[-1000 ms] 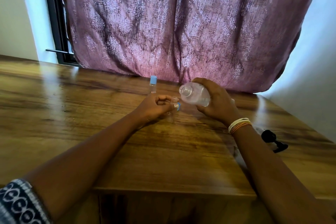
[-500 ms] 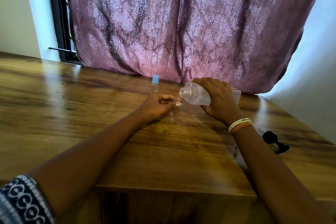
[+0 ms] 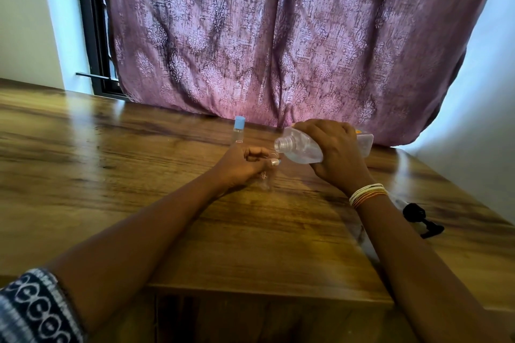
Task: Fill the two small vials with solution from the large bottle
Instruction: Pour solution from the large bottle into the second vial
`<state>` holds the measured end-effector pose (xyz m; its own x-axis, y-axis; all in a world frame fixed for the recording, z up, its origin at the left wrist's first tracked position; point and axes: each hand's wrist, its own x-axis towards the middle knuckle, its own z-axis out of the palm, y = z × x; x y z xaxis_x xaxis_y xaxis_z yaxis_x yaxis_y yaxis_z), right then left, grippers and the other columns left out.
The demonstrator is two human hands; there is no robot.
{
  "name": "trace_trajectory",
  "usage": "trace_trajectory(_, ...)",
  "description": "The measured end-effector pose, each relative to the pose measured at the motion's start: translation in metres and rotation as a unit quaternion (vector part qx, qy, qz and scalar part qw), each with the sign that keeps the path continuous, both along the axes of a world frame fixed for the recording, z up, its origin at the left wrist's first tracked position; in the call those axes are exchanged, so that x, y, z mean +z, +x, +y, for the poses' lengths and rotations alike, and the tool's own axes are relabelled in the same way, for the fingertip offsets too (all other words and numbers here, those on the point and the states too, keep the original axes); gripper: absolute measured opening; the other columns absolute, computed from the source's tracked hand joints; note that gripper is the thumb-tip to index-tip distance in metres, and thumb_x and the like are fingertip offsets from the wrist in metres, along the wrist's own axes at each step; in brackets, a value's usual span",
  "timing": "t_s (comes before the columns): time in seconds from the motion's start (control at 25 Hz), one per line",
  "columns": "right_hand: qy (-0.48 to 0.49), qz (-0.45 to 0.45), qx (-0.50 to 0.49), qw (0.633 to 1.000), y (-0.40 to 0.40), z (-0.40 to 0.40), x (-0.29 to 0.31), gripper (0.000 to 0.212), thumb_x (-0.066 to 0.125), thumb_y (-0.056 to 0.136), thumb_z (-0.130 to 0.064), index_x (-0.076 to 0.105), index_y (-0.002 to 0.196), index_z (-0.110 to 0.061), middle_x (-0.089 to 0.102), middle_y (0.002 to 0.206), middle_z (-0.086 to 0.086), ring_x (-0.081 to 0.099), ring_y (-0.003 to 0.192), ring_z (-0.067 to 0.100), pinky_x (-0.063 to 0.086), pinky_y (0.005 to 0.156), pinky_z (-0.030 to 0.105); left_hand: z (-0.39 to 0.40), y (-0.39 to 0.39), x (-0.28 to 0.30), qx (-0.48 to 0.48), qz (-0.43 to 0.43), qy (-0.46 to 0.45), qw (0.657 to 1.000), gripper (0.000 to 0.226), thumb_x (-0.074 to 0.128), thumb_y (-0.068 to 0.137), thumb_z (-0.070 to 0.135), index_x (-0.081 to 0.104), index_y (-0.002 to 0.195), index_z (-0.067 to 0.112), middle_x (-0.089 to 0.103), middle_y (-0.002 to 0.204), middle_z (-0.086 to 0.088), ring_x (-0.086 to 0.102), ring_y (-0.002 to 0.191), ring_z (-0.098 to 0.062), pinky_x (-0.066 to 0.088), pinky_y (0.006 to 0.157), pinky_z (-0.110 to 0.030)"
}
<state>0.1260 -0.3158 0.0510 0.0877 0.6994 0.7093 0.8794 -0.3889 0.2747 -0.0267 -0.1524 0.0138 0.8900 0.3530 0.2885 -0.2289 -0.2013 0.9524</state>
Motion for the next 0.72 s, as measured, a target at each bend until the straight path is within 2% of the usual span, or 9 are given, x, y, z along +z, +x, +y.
trace_trajectory(0.2, 0.0, -0.015, -0.009, 1.0, -0.0002, -0.0001, 0.0005, 0.052, 0.063, 0.079, -0.026, 0.053, 0.13, -0.032, 0.062, 0.123, -0.005, 0.056, 0.115, 0.022, 0.034, 0.089, 0.042, -0.0019, -0.0036, 0.0029, -0.01, -0.002, -0.01, 1.0, 0.014, 0.067, 0.084, 0.007, 0.071, 0.09, 0.019, 0.073, 0.077, 0.01, 0.067, 0.065, 0.003, 0.048, 0.054, -0.01)
trace_trajectory(0.4, 0.007, -0.03, -0.016, 0.999, 0.0001, 0.0002, -0.0002, 0.049, 0.063, 0.081, -0.029, 0.053, 0.129, -0.033, 0.061, 0.124, -0.006, 0.056, 0.115, 0.021, 0.034, 0.091, 0.043, -0.0007, -0.0043, 0.0019, -0.009, 0.003, -0.004, 1.0, 0.014, 0.068, 0.083, 0.009, 0.071, 0.092, 0.02, 0.073, 0.088, 0.001, 0.068, 0.069, 0.002, 0.049, 0.057, -0.011)
trace_trajectory(0.72, 0.019, -0.039, -0.013, 0.999, -0.0014, -0.0004, -0.0003, 0.048, 0.068, 0.081, -0.027, 0.056, 0.127, -0.032, 0.062, 0.123, -0.005, 0.056, 0.115, 0.022, 0.034, 0.092, 0.044, -0.0015, -0.0047, 0.0026, -0.001, 0.005, 0.009, 1.0, 0.013, 0.067, 0.083, 0.008, 0.071, 0.093, 0.015, 0.071, 0.082, 0.003, 0.066, 0.063, 0.004, 0.048, 0.056, -0.009)
